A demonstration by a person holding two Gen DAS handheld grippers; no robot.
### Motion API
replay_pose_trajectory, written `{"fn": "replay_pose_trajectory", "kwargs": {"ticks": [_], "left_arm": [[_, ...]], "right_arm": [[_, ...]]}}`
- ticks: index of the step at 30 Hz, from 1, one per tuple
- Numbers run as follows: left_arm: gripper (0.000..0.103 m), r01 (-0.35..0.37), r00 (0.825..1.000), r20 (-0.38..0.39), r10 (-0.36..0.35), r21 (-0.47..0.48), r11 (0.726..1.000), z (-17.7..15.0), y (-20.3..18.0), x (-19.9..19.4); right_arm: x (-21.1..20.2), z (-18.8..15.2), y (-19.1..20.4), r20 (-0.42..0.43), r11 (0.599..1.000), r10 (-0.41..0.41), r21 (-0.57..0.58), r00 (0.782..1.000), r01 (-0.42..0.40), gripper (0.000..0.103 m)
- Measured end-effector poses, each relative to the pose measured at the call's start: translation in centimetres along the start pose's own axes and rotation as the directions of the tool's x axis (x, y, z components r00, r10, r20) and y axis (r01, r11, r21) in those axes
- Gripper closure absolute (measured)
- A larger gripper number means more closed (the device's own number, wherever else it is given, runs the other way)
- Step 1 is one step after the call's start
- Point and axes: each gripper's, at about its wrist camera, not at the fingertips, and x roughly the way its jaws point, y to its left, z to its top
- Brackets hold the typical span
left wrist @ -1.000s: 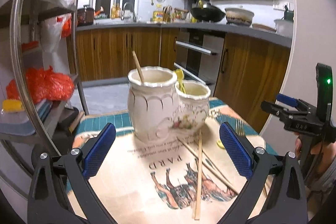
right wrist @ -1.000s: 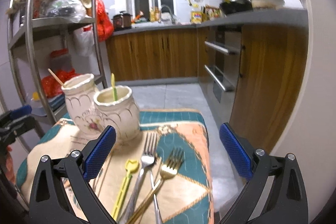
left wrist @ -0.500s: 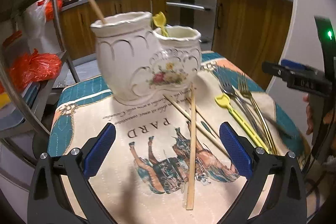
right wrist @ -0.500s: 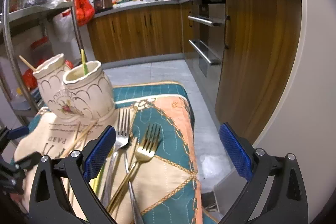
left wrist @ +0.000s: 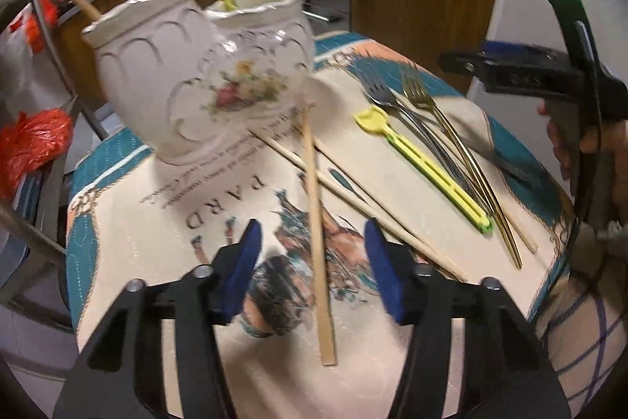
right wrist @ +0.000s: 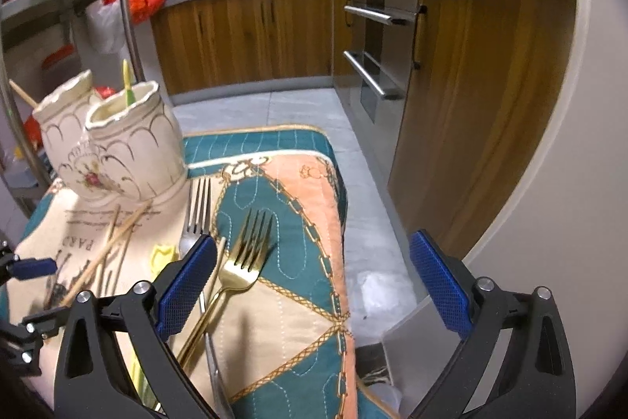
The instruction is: Organize utensils
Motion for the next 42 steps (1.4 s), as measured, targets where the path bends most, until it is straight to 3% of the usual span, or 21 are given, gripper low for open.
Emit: {"fn": "replay_pose_trajectory", "kwargs": {"ticks": [2,5,19,21,22,25,28,32,42], "left_arm": [[0.065,0.003,1.000,-0.008,-0.002,0.005,1.000,0.0,-0.1,0.2],[0.073,0.009,1.000,-0.012,-0.010,-0.009,1.000,0.3,0.2,0.3],[0.086,0.045,0.998,-0.039,-0.046,-0.023,0.999,0.8,0.4,0.9],[0.087,0.043,0.998,-0.047,-0.044,-0.021,0.999,0.7,0.3,1.2],[0.090,0.040,0.998,-0.054,-0.041,-0.021,0.999,0.7,0.3,1.5],[0.093,0.044,0.998,-0.050,-0.045,-0.033,0.999,0.8,0.6,1.9],[0.097,0.039,0.998,-0.044,-0.041,-0.041,0.998,0.9,0.9,2.1],[0.097,0.040,0.999,-0.034,-0.041,-0.037,0.999,0.8,1.0,2.1],[0.097,0.063,0.997,0.044,-0.061,-0.041,0.997,0.5,1.6,-0.3]], "right_arm": [[0.7,0.0,0.3,-0.024,1.000,0.016,-0.015,1.000,-0.016,0.015],[1.8,0.2,0.6,-0.072,0.998,0.054,-0.009,0.996,-0.055,0.033],[5.4,1.6,0.6,-0.153,0.978,0.199,0.094,0.968,-0.186,0.049],[5.6,1.8,0.5,-0.153,0.977,0.202,0.103,0.967,-0.188,0.055],[5.6,1.8,0.5,-0.153,0.977,0.203,0.103,0.967,-0.189,0.065],[5.5,1.8,0.8,-0.151,0.973,0.223,0.091,0.963,-0.212,0.080],[5.1,1.8,0.9,-0.137,0.977,0.210,0.068,0.968,-0.202,0.085],[3.8,1.9,0.7,-0.102,0.978,0.206,0.049,0.973,-0.202,0.100],[-1.0,3.1,0.8,0.031,0.973,0.232,-0.002,0.972,-0.232,0.100]]}}
